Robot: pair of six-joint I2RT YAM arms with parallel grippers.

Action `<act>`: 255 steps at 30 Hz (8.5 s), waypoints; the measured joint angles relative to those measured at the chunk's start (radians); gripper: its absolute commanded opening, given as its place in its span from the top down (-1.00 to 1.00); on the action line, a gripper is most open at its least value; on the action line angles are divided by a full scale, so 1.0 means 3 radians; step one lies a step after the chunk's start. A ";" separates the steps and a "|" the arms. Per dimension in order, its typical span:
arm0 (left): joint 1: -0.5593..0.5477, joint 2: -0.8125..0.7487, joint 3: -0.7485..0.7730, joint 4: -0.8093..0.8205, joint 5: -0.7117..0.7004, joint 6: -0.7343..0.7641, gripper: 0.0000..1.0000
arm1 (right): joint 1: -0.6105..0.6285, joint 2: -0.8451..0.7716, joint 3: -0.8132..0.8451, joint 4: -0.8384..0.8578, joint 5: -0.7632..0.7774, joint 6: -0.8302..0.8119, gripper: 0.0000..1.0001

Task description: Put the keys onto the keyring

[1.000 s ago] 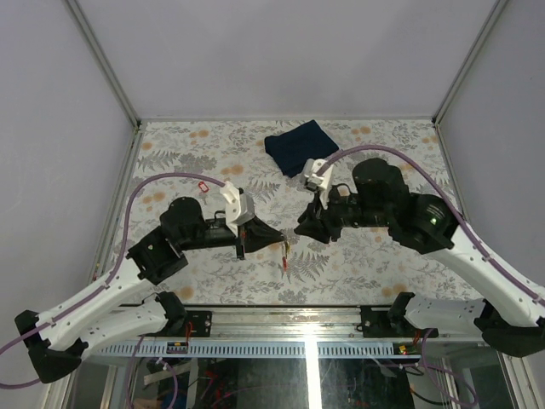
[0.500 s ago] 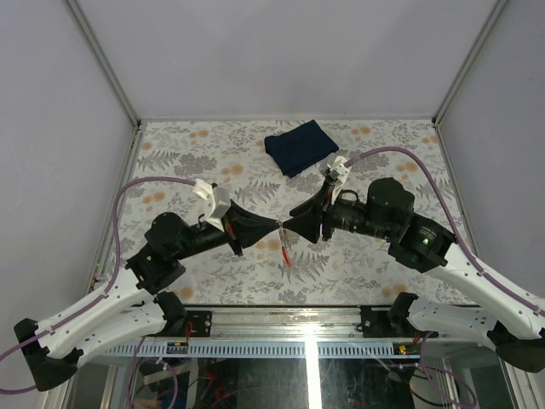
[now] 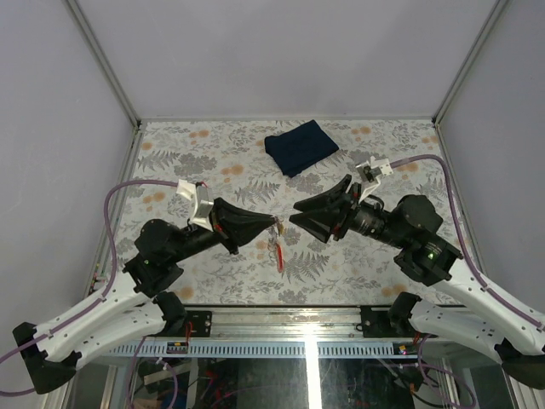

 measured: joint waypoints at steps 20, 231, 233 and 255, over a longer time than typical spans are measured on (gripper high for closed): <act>0.0000 0.0064 0.0000 0.0139 0.0018 -0.0064 1.00 | -0.0375 0.0261 -0.0285 0.0707 -0.0717 0.0818 0.25; -0.0197 0.1020 0.1284 -0.1952 0.0760 0.1451 1.00 | -0.0028 0.1813 0.2736 -0.4302 -0.0736 -0.2434 1.00; -0.0197 0.1015 0.1284 -0.1958 0.0734 0.1446 1.00 | -0.0027 0.1807 0.2716 -0.4271 -0.0735 -0.2430 0.98; -0.0219 0.0229 0.0394 -0.0879 0.0014 0.0633 1.00 | -0.0025 0.0406 0.1236 -0.2015 0.0173 -0.1353 0.20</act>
